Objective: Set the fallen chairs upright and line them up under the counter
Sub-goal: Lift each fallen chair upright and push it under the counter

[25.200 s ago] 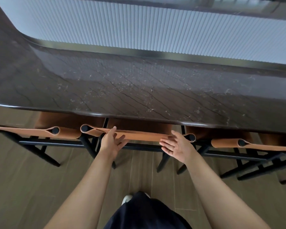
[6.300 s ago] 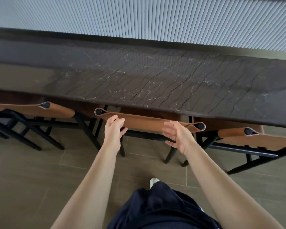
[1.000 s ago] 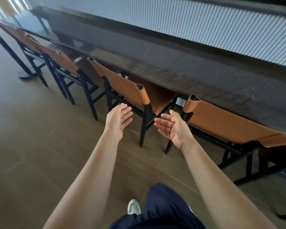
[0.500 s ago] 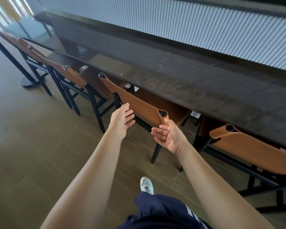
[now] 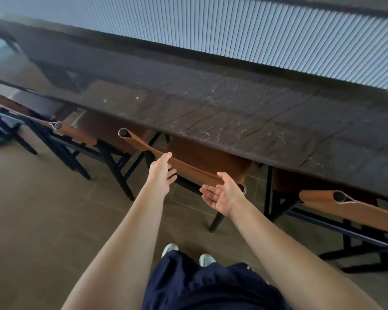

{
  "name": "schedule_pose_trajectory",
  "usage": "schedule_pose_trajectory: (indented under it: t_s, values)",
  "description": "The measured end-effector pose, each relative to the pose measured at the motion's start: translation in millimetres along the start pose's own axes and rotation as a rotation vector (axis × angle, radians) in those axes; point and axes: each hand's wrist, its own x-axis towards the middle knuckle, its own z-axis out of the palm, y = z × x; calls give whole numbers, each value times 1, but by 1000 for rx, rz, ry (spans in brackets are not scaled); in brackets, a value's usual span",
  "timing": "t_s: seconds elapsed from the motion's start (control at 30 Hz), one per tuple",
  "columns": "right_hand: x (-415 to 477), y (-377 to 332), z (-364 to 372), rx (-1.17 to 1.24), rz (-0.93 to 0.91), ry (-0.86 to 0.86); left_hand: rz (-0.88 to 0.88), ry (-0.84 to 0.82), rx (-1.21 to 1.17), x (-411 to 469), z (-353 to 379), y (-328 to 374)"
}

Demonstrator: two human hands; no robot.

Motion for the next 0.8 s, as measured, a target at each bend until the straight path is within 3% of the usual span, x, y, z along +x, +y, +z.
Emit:
schedule_pose_trajectory:
  t_s: [0.23, 0.4, 0.63, 0.8]
  values:
    - [23, 8, 30, 302, -126, 223, -136, -117, 140, 50, -7, 32]
    - [39, 2, 34, 682, -193, 194, -189, -104, 97, 77, -15, 45]
    - [53, -7, 25, 755, -283, 176, -206, -108, 19, 102, -12, 55]
    - [59, -39, -17, 693, -349, 267, -250, -196, -26, 93, 22, 44]
